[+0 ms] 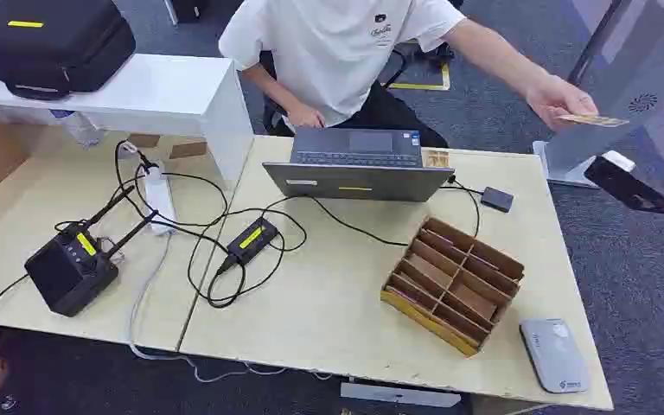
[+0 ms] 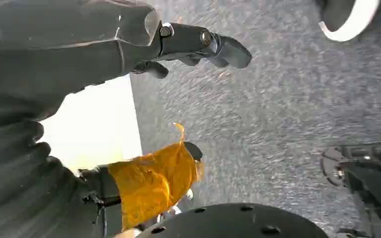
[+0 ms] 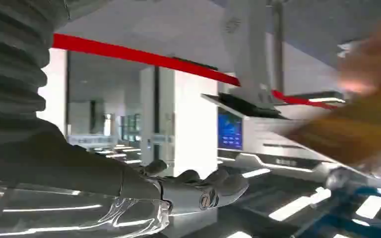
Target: Pass the card to the sensor for recognition and then transmit it.
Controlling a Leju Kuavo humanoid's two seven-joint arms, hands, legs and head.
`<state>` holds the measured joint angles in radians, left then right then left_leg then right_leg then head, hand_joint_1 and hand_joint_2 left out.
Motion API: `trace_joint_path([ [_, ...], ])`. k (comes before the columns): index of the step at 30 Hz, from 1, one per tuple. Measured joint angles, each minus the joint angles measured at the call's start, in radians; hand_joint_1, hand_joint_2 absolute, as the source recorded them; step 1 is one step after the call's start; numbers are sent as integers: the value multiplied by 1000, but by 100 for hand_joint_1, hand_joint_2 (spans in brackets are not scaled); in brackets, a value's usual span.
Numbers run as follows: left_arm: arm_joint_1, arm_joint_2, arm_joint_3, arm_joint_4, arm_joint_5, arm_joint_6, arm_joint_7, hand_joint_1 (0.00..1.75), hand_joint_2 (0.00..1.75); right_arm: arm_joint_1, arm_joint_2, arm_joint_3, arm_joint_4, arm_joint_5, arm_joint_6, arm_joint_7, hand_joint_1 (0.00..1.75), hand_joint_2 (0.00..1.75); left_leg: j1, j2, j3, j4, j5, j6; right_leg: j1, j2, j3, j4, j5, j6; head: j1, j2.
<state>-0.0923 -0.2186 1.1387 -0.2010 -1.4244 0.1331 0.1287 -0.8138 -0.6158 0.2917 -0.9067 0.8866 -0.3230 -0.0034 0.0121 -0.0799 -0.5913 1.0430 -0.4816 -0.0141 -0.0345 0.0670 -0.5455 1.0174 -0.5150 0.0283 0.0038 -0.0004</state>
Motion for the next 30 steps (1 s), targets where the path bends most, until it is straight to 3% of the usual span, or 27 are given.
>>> trace_joint_path([
  [3, 0, 0, -26, 0, -27, 8, -99, 0, 175, -8, 52, 50, -15, 15, -29, 0, 0, 175, 0, 0, 0, 0, 0, 0, 0, 0, 0, 0, 0, 0, 0, 0],
  [7, 1, -6, -47, 0, -32, 26, -176, 0, 175, -7, 102, 89, -26, 18, -62, 3, 0, 175, 0, -2, 0, 0, 0, 0, 0, -2, 0, 0, 0, 0, 0, 0],
  [9, 0, -9, -53, 0, -28, 14, -182, 0, 175, -7, 123, 106, -28, 21, -71, 3, 0, 175, 0, -1, -1, 0, 0, 0, 0, -2, 0, 0, 0, 0, 0, 0],
  [10, 0, -10, -53, 0, -25, 6, -182, 0, 0, -7, 135, 114, -28, 25, -76, 3, 0, 175, 0, -1, -1, 0, 0, 0, 0, -1, 0, 0, 0, 0, 0, 0],
  [17, 1, -15, -53, 0, 16, -92, -196, 0, 0, -7, 186, 148, -28, 30, -97, 2, 0, 175, 0, -1, -1, 0, 0, 0, 0, -2, 0, 0, 0, 0, 0, 0],
  [18, 1, -15, -53, 0, 17, -96, -195, 0, 0, -7, 190, 151, -28, 29, -99, 1, 126, 175, 0, -1, -1, 0, 0, 0, 0, -2, 0, 0, 0, 0, 0, 0],
  [19, 2, -15, -53, 0, 19, -101, -194, 0, 0, -7, 193, 153, -28, 27, -100, 0, 168, 175, 0, -2, -1, 0, 0, 0, 0, -2, 0, 0, 0, 0, 0, 0],
  [20, 2, -15, -53, 0, 21, -106, -192, 0, 0, -7, 195, 155, -28, 27, -101, -2, 175, 175, 0, -2, -1, 0, 0, 0, 0, -2, 0, 0, 0, 0, 0, 0],
  [30, 3, -15, -52, 0, 24, -117, -187, 0, 0, 20, 200, 155, -40, -42, -129, -40, 175, 175, 0, -1, -1, 0, 0, 0, 0, -2, -1, -1, 0, 0, 0, 0],
])
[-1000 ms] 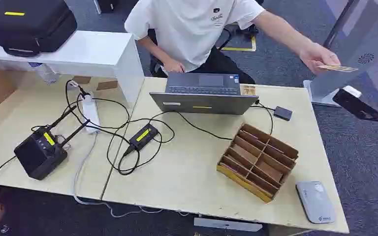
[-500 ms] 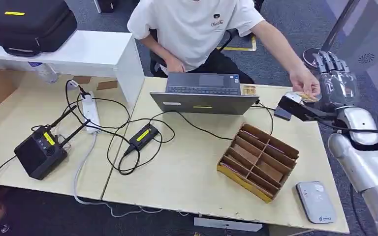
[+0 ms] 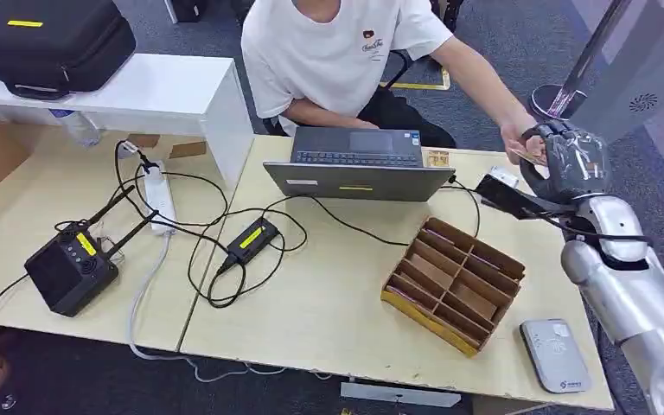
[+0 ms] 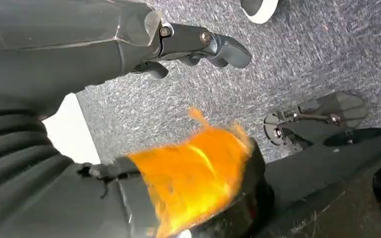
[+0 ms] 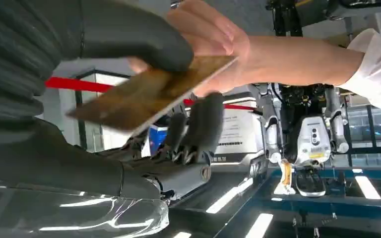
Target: Pass the card to the sensor for recognition and then transmit it.
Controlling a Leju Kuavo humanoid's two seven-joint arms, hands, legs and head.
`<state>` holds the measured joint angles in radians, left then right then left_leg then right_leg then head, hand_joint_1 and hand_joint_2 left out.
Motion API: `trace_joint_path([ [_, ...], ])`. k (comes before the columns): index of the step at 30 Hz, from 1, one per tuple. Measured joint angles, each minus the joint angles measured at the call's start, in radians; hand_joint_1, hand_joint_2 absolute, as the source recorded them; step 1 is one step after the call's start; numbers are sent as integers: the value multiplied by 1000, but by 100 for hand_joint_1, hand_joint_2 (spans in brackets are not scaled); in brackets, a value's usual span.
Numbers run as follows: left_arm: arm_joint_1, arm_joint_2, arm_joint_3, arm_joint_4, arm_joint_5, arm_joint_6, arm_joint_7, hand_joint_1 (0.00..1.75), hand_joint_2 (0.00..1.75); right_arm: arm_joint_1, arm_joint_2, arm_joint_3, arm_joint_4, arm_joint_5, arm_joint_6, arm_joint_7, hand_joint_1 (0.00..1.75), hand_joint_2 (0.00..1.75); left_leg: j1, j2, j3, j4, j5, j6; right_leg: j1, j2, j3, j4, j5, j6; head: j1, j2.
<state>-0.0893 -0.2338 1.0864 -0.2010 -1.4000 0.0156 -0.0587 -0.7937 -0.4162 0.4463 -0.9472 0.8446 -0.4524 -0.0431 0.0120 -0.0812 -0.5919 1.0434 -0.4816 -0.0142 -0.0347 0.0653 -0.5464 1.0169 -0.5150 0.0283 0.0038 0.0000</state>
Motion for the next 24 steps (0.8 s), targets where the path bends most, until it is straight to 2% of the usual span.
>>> trace_joint_path([
  [15, 1, -3, 0, 0, -4, 6, 2, 0, 0, 67, -12, -20, -77, -15, -13, 0, 175, 175, 0, 0, 0, 0, 0, 0, 0, 0, 0, 0, 0, 0, 0, 0],
  [24, 1, -5, 2, 0, 9, 26, 5, 0, 0, 211, -56, -81, -194, -26, -71, -6, 175, 175, 0, -1, 0, 0, 0, 0, 0, -2, 0, -1, 0, 0, 0, 0],
])
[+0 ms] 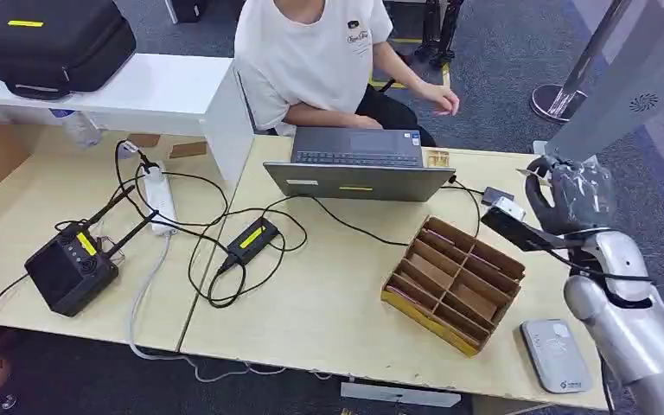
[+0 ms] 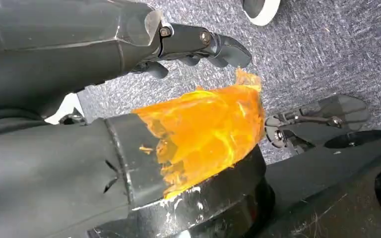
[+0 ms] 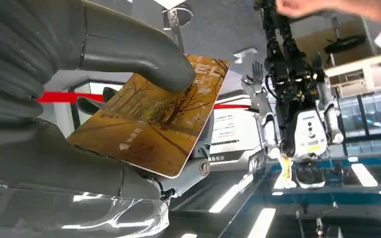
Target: Pass the card to the sensor for recognition and then transmit it.
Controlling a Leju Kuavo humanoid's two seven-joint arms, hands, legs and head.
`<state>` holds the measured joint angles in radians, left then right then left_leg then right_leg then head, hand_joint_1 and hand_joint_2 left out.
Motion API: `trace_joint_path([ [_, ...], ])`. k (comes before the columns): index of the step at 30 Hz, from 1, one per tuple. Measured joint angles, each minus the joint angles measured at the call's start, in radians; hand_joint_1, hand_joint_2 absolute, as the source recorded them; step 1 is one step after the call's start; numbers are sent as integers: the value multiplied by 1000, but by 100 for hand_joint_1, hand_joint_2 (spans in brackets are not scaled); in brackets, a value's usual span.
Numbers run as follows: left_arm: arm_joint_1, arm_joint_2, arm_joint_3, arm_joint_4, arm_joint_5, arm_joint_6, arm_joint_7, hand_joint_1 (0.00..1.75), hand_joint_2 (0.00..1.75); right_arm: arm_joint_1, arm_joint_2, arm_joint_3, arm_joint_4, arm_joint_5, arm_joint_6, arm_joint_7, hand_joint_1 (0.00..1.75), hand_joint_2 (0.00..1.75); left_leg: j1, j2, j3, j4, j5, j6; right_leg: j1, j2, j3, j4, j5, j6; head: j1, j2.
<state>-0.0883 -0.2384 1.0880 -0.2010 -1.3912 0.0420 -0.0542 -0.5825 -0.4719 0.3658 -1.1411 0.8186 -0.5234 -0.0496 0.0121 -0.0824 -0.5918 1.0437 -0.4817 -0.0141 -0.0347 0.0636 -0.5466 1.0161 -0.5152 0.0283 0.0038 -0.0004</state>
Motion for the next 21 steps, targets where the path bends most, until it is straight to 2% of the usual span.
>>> trace_joint_path([
  [5, 2, 0, 14, 0, 20, 6, 18, 0, 0, 149, -34, -89, -102, -26, -28, -26, 175, 175, 0, -1, -1, 0, 0, 0, 0, -1, 0, 0, 0, 0, 0, 0],
  [11, 5, -1, 33, 0, 37, 10, 21, 0, 0, 311, -68, -221, -215, -48, -28, -63, 175, 175, 0, -2, -2, 0, 0, 0, 0, -2, -1, 0, -1, 0, 0, 0],
  [15, 5, -3, 48, 0, 55, 20, 41, 0, 0, 396, -87, -298, -273, -82, 8, -78, 175, 175, 0, -2, -2, 0, 0, 0, 0, -2, -1, 0, -1, 0, 0, 0],
  [21, 6, -4, 60, 0, 66, 20, 48, 0, 0, 470, -96, -358, -314, -80, 26, -98, 175, 175, 0, -1, -2, 0, 0, 0, 0, -2, -1, 0, -1, 0, 0, 0],
])
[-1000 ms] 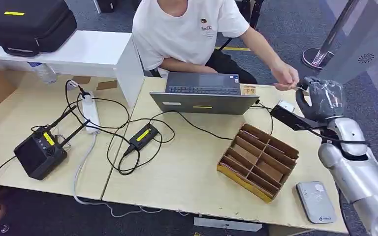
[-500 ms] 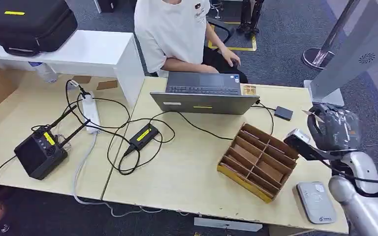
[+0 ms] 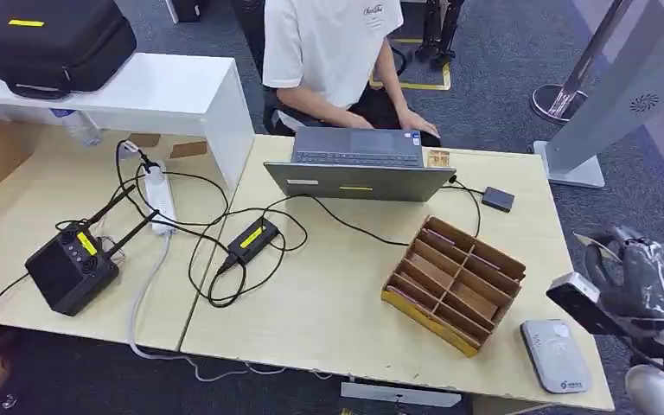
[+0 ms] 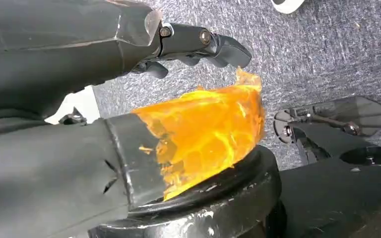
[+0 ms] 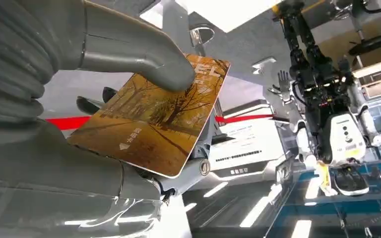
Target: Pass the card to the sensor for recognition and then transmit it.
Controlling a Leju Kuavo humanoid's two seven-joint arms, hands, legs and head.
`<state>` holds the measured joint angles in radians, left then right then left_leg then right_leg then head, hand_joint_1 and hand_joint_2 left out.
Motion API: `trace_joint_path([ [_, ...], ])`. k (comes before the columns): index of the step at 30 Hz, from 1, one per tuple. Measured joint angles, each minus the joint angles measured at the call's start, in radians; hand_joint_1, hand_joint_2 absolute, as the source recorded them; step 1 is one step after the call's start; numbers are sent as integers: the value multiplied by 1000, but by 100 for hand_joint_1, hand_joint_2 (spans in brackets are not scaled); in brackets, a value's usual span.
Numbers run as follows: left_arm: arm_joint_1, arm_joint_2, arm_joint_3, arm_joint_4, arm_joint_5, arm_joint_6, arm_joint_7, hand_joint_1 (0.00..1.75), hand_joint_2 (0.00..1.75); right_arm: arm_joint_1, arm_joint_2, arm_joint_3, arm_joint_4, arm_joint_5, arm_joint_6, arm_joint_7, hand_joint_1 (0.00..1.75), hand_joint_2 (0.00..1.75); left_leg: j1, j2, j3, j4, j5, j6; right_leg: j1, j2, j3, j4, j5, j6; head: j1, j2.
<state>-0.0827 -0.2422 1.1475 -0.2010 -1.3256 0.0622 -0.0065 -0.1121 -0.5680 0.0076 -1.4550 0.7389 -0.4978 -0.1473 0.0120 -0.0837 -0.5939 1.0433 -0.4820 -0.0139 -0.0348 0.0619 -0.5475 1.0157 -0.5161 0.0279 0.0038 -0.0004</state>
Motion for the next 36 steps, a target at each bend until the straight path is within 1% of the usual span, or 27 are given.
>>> trace_joint_path([
  [4, 0, -1, 6, 0, -1, 1, 2, 0, 0, 53, 16, -14, -11, 13, -4, -27, 175, 175, 0, 0, 0, 0, 0, 0, 0, 0, 0, 0, 0, 0, 0, 0],
  [11, -1, -5, 6, 0, -11, 13, 5, 0, 0, 116, 89, -10, 5, 42, -30, -53, 175, 175, 0, 0, 0, -1, 0, 0, 0, 0, 0, 0, 0, 0, 0, 0],
  [14, -1, -7, 6, 0, -12, 13, 8, 0, 0, 136, 118, -4, 26, 45, -32, -55, 175, 175, 0, 0, 0, -1, 0, 0, 0, 0, 0, 0, 0, 0, 0, 0],
  [18, -1, -8, 6, 0, -12, 13, 14, 0, 0, 152, 142, -1, 46, 55, -38, -55, 175, 175, 0, 1, 0, -1, 0, 0, 0, 0, 0, 0, 0, 0, 0, 0],
  [28, -1, -8, 7, 0, -11, 19, 26, 0, 0, 172, 170, -5, 104, 55, -44, -56, 175, 175, 0, 0, 0, -1, 0, 0, 0, 0, 0, 0, 0, 0, 0, 0],
  [36, -1, -8, 8, 0, -10, 27, 35, 0, 0, 184, 182, -63, 198, 54, -68, -74, 175, 175, 0, 0, 0, -1, 0, 0, 0, 0, -1, 0, 0, 0, 0, 0],
])
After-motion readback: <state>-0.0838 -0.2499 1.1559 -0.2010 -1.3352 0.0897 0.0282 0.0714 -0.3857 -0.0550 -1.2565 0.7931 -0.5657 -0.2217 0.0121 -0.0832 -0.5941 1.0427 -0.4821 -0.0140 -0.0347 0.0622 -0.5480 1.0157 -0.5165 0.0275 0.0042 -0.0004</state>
